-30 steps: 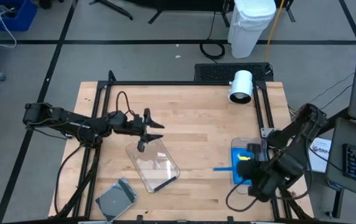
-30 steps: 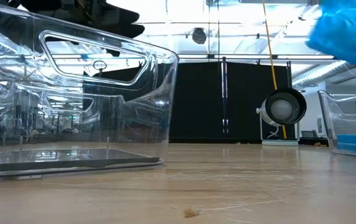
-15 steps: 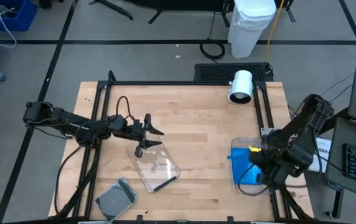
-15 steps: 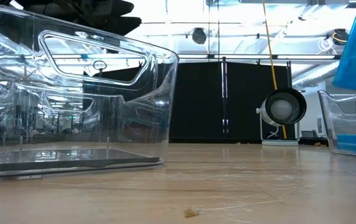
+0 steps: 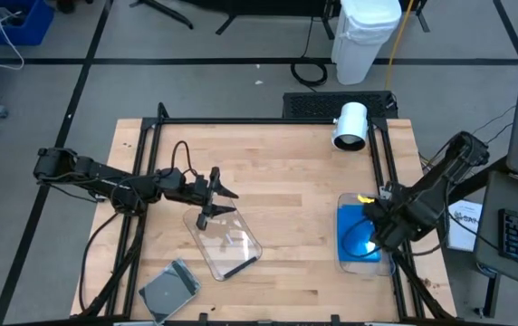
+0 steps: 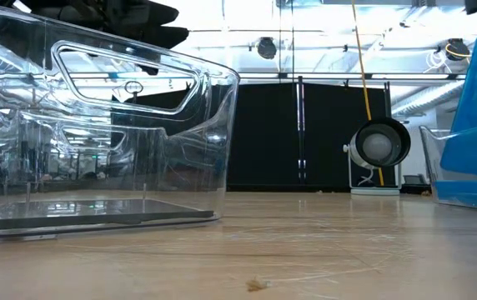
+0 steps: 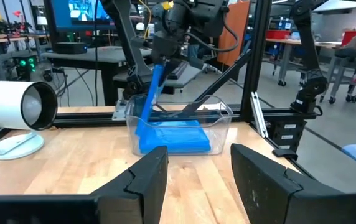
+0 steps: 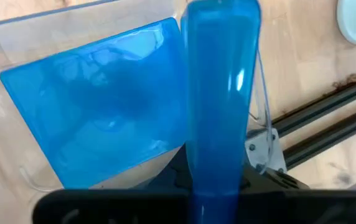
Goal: Pick & place jewel cases by type
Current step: Put the blue disc case into the right transparent bin
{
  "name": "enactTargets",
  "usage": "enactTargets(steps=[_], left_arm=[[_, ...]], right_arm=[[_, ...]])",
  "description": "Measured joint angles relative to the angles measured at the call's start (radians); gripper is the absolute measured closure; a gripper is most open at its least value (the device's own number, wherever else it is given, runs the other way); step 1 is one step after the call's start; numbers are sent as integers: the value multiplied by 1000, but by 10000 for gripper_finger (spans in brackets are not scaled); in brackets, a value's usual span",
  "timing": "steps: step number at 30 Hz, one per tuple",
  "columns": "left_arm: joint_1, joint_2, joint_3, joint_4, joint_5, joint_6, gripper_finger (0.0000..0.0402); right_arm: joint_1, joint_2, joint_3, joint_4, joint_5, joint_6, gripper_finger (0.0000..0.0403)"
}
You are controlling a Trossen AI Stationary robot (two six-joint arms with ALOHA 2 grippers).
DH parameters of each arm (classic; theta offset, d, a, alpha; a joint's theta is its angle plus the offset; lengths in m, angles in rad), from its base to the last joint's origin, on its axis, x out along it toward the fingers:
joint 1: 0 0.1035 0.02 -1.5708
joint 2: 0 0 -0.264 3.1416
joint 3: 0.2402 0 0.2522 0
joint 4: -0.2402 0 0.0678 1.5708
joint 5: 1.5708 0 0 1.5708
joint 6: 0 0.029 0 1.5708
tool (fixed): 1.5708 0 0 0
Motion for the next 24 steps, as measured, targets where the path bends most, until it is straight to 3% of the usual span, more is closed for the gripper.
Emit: enactTargets(steps=[12,24], left_arm=[[0,0,0,-1,0,-8,220],[0,0,0,-7,0,-14,220]], right_arm=[[-4,-1,-6,115,5,0,363],[-4,-2,-6,199,-51,62,227]])
